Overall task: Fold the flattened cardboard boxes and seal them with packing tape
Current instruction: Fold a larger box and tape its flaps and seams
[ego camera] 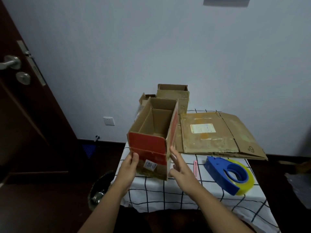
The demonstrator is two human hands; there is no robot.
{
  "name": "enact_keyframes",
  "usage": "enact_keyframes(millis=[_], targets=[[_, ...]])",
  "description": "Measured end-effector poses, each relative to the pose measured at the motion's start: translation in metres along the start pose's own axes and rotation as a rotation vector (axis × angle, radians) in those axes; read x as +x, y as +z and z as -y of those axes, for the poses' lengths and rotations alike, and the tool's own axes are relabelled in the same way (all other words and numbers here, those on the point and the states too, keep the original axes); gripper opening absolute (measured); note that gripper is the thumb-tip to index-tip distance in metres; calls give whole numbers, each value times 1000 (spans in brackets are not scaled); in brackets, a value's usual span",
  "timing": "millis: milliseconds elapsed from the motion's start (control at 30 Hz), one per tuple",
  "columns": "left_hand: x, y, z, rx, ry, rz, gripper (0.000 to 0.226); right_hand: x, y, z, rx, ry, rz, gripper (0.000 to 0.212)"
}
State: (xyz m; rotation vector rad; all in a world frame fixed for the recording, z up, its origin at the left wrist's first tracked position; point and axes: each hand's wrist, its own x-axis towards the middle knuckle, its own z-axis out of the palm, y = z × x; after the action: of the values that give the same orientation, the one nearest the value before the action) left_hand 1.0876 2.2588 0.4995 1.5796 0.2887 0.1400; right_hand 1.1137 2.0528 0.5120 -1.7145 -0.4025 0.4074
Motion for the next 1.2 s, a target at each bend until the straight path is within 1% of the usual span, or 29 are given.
enact_keyframes(millis=[67, 133, 167, 233, 300, 333, 367, 400, 433, 467, 500, 533, 567, 633, 667, 733, 800, 833, 933, 1033, 1067, 1200], targets=[[-2, -4, 17, 78, -59, 2, 57, 0, 7, -18, 20, 55, 47, 80], [-3, -6, 30, 114, -105, -4, 46, 0, 12, -36, 36, 77, 67, 81], [-4, -5, 33, 123, -112, -10, 41, -1, 14, -43, 39, 84, 64, 79], [-7, 2, 32, 128, -103, -36, 39, -3, 18, -51, 32, 78, 40, 75], [-13, 11, 32, 81, -88, -121, 38, -2, 17, -49, 37, 94, 1, 66], [-16, 17, 34, 19, -85, -198, 38, 0, 15, -44, 42, 107, -50, 56], [-21, 23, 39, -45, -85, -297, 39, 5, 11, -40, 44, 110, -134, 44], [-25, 29, 41, -109, -100, -411, 50, 12, 5, -36, 41, 102, -246, 35], [-32, 37, 42, -158, -132, -500, 59, 23, -4, -31, 36, 102, -352, 29], [-39, 47, 42, -192, -146, -549, 64, 37, -15, -27, 33, 108, -419, 28], [-48, 60, 40, -198, -135, -560, 62, 52, -26, -18, 29, 119, -443, 31], [-58, 74, 39, -188, -113, -536, 56, 67, -36, -9, 23, 124, -436, 37], [-68, 88, 35, -158, -83, -486, 56, 84, -45, -1, 30, 144, -425, 45], [-81, 109, 34, -78, -58, -412, 65, 112, -56, 19, 67, 173, -408, 56], [-82, 114, 36, -51, -65, -397, 71, 122, -59, 28, 96, 168, -380, 56], [-80, 119, 33, -15, -76, -363, 81, 132, -59, 37, 138, 185, -311, 48], [-77, 121, 27, -12, -68, -340, 85, 135, -57, 40, 141, 222, -251, 55], [-75, 120, 23, -17, -68, -335, 86, 135, -55, 41, 141, 225, -240, 56], [-69, 109, 18, 9, -56, -382, 88, 134, -51, 46, 199, 176, -271, 40], [-60, 89, 8, 36, 38, -422, 88, 124, -56, 51, 235, 107, -309, 27], [-56, 81, 3, 37, 66, -426, 87, 120, -59, 51, 234, 73, -312, 30], [-31, 60, -17, 46, 102, -407, 82, 96, -82, 49, 187, -25, -326, 57]])
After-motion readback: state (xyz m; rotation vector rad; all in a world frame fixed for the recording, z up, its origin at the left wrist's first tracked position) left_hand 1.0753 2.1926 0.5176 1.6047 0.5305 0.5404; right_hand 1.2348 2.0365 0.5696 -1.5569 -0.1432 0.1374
